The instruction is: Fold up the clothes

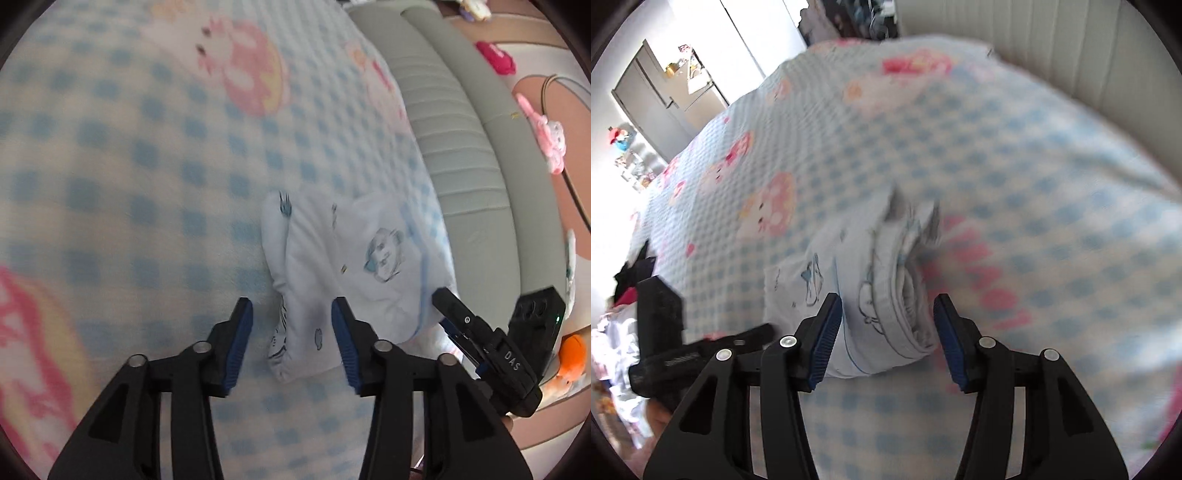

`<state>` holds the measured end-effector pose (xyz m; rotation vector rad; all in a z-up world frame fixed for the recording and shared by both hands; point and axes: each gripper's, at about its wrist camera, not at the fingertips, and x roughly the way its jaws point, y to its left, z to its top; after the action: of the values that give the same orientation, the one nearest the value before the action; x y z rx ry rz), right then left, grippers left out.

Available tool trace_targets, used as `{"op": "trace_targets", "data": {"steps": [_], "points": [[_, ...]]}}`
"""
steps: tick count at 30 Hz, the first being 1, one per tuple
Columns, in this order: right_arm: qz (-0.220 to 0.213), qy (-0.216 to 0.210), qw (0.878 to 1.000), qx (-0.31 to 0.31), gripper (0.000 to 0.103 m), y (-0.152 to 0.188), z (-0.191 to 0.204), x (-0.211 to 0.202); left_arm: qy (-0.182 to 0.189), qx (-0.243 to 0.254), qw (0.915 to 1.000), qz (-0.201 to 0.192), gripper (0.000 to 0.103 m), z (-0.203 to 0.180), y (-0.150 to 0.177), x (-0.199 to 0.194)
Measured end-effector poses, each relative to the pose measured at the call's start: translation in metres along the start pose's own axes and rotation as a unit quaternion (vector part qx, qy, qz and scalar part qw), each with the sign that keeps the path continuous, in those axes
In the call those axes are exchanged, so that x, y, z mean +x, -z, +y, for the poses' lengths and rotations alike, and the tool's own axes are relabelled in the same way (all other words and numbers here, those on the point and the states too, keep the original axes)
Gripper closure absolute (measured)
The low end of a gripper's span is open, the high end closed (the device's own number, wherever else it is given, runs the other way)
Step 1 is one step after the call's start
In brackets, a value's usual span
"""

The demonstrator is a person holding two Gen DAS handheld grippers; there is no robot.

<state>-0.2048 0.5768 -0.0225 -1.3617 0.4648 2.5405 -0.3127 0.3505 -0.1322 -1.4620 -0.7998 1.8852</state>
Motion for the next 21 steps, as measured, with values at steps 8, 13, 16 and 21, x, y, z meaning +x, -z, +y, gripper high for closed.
{"op": "trace_targets", "data": {"steps": [8,13,16,21], "points": [[-0.007,-0.014,0.998,-0.064,0.061,0.005,0.021,0.003,0.004,0.117,0.9922,-0.043,0.056,-0.061,-0.01,0.018],[0.024,0.011,0.997,-0.076,0.08,0.007,0.017,0.038,-0.056,0.148,0.9871,0.027,0.06,-0.062,-0.008,0.067],[0.026,-0.004,0.998,-0.05,0.102,0.002,-0.007,0.045,-0.082,0.15,0.9848,0.032,0.069,-0.048,-0.003,0.067],[0.019,-0.034,0.999,0.003,0.103,0.001,-0.037,0.048,-0.102,0.145,0.984,0.021,0.059,-0.024,0.005,0.05]]}}
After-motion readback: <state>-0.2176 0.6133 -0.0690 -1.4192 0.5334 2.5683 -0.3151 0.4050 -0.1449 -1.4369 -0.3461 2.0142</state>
